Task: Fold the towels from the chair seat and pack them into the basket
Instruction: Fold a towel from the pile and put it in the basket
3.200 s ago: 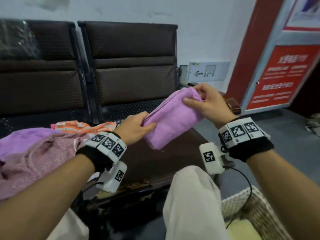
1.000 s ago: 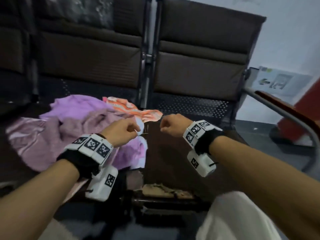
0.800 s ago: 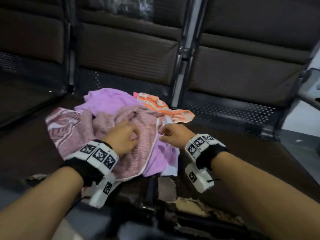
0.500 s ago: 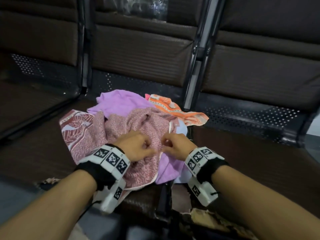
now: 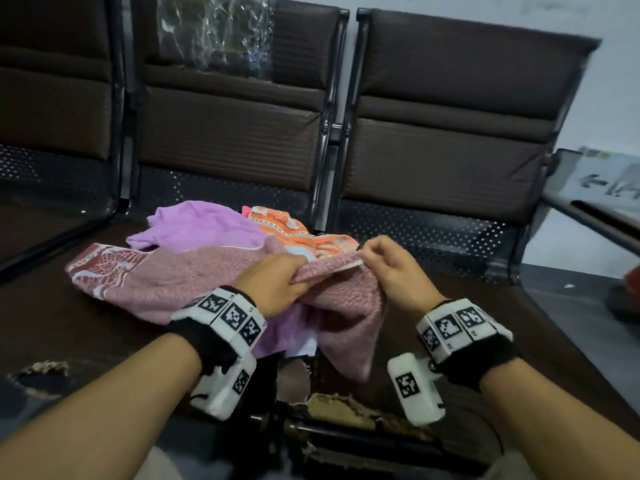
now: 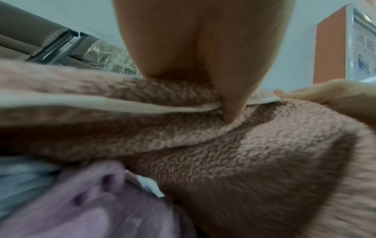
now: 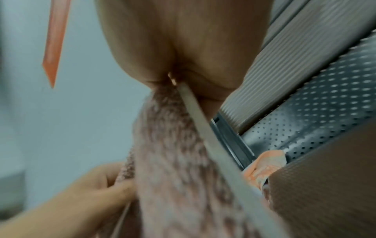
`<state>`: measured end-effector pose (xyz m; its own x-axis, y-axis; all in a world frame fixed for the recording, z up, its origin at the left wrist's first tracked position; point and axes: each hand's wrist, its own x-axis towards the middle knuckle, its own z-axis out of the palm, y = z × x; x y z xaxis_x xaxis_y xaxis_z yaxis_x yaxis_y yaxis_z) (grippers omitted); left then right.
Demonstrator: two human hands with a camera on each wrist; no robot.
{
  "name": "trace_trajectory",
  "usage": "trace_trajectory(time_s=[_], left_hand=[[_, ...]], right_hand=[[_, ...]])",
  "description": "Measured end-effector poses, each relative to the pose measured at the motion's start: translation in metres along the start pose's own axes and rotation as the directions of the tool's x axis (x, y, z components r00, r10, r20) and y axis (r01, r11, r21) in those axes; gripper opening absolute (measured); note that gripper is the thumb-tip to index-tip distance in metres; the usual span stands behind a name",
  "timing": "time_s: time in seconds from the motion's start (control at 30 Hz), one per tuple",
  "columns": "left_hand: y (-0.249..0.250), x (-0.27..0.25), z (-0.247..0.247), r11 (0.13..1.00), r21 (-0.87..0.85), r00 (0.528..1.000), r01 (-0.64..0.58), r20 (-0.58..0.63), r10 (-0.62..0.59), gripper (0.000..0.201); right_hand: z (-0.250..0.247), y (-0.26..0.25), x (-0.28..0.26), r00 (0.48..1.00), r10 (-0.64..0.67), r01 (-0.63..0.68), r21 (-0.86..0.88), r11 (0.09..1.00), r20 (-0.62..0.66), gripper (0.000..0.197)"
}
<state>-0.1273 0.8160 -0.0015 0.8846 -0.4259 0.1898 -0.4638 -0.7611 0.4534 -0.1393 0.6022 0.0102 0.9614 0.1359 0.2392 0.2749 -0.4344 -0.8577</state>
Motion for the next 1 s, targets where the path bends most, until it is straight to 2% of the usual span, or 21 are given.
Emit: trace_trajectory(time_s=[0.1,0.23,0.3,0.4,0.5,0.6,0.7,0.8,0.83,0.9,0.93,1.0], left_hand=[[0.019,0.007,0.001,0.999,0.032,0.995,-0.038,-0.091,0.041,0.033],[0.032,0.011,0.003,0.995,0.084,0.993,-0.06,-0.099,0.068,0.036],[0.035,0.014,0.006,0.992,0.119,0.997,-0.043,-0.057,0.05,0.028],[0.047,0.018,0.011,0.996,0.071,0.998,-0.06,0.028,0.058,0.014],[0.066,0.025,0.018,0.964,-0.242,0.987,-0.11,0.085,0.134,0.011],[0.08,0.035,0.027,0.883,-0.456,0.985,-0.112,0.067,0.159,0.022],[0.077,0.046,0.044,0.878,-0.478,0.993,-0.036,0.083,0.085,0.015],[0.062,0.055,0.057,0.898,-0.431,0.989,0.094,0.142,-0.036,0.008],[0.057,0.058,0.059,0.905,-0.408,0.986,0.118,0.154,-0.06,0.005],[0.052,0.063,0.06,0.905,-0.398,0.98,0.15,0.183,-0.082,0.009],[0.051,0.065,0.06,0.896,-0.411,0.974,0.168,0.207,-0.087,0.016],[0.05,0.067,0.063,0.893,-0.409,0.962,0.19,0.258,-0.087,0.026]], right_hand=[[-0.039,0.0,-0.01,0.956,-0.015,0.051,0.116,0.992,-0.292,0.021],[-0.086,0.007,-0.011,0.806,0.063,0.101,0.241,0.965,-0.589,0.013],[-0.096,0.019,-0.014,0.756,0.084,0.116,0.259,0.959,-0.649,0.011],[-0.096,0.04,-0.02,0.76,0.053,0.079,0.174,0.982,-0.647,0.007],[-0.09,0.056,-0.021,0.796,0.052,0.015,0.106,0.994,-0.603,0.007],[-0.085,0.069,-0.018,0.851,0.099,-0.072,0.071,0.995,-0.516,0.014],[-0.078,0.08,-0.018,0.925,0.116,-0.135,-0.028,0.99,-0.361,0.003],[-0.071,0.087,-0.02,0.989,0.086,-0.108,-0.195,0.975,-0.121,0.019],[-0.069,0.089,-0.021,0.995,0.098,-0.096,-0.247,0.964,-0.005,0.026],[-0.062,0.088,-0.022,0.971,0.142,-0.079,-0.301,0.95,0.192,0.039],[-0.057,0.086,-0.023,0.957,0.154,-0.08,-0.286,0.955,0.245,0.042],[-0.05,0.083,-0.023,0.944,0.135,-0.069,-0.223,0.972,0.299,0.034]])
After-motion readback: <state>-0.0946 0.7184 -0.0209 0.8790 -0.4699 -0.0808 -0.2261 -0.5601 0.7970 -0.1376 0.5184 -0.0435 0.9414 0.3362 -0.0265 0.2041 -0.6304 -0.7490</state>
